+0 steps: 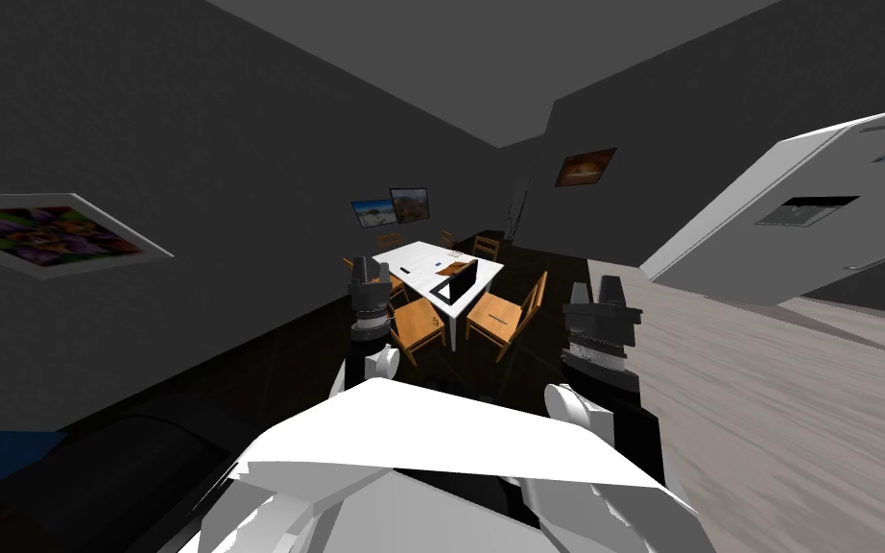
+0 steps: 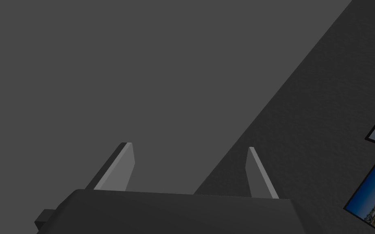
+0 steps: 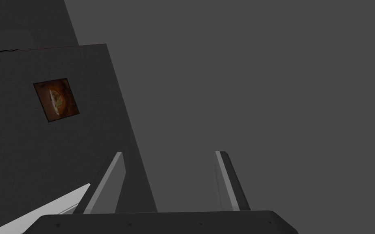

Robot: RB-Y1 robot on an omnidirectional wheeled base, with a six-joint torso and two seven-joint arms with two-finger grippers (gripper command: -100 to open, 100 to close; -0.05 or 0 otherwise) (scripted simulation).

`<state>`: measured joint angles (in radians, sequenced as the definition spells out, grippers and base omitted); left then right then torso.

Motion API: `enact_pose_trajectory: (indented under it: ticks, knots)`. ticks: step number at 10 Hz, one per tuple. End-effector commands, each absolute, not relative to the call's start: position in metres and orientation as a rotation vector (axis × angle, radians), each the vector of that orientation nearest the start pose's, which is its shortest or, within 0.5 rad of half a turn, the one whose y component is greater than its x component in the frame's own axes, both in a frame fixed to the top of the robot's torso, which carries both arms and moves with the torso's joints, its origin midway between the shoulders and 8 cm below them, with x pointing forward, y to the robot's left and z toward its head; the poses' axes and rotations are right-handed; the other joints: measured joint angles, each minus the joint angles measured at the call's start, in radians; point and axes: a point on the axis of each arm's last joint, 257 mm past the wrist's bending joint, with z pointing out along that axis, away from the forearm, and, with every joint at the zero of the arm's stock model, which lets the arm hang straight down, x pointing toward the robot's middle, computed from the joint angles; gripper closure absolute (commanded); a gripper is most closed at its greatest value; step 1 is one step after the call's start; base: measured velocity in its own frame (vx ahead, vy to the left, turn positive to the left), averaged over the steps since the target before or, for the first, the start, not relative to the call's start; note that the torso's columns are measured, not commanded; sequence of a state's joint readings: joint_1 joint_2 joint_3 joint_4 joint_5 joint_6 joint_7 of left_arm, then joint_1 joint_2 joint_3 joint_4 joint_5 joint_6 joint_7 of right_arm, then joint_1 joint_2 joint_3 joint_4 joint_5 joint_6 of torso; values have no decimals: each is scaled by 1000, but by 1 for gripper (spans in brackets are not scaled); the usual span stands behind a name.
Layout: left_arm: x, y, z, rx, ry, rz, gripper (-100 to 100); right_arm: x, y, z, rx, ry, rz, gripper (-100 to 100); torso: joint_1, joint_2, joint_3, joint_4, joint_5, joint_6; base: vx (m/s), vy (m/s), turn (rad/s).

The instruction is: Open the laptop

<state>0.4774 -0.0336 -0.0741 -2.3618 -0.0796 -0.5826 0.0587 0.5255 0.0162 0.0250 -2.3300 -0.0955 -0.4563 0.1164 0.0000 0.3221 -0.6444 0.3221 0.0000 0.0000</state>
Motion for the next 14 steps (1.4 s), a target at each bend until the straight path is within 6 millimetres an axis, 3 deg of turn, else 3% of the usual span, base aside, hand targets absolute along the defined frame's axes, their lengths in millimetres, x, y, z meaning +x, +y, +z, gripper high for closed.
enact_pose_trajectory:
  ticks: [1,4,5,7,14]
  knots:
    - [314,242,81,-510,487,-1425,0,339,-286,30,702,584,1268,0,0,74,-147,74,0,0,0,0,0]
    - [314,242,81,-510,487,-1425,0,339,-286,30,702,584,1268,0,0,296,-590,295,0,0,0,0,0]
    - [317,238,78,-495,522,-1428,-100,339,-286,30,702,584,1268,0,0,369,-738,369,0,0,9,1,-31]
    - [322,232,72,-479,579,-1430,-100,339,-286,30,703,585,1268,0,0,412,-826,412,0,0,12,5,-63]
    - [353,221,40,-505,773,-1406,-100,339,-286,30,703,585,1268,0,0,416,-832,416,0,0,28,7,-102]
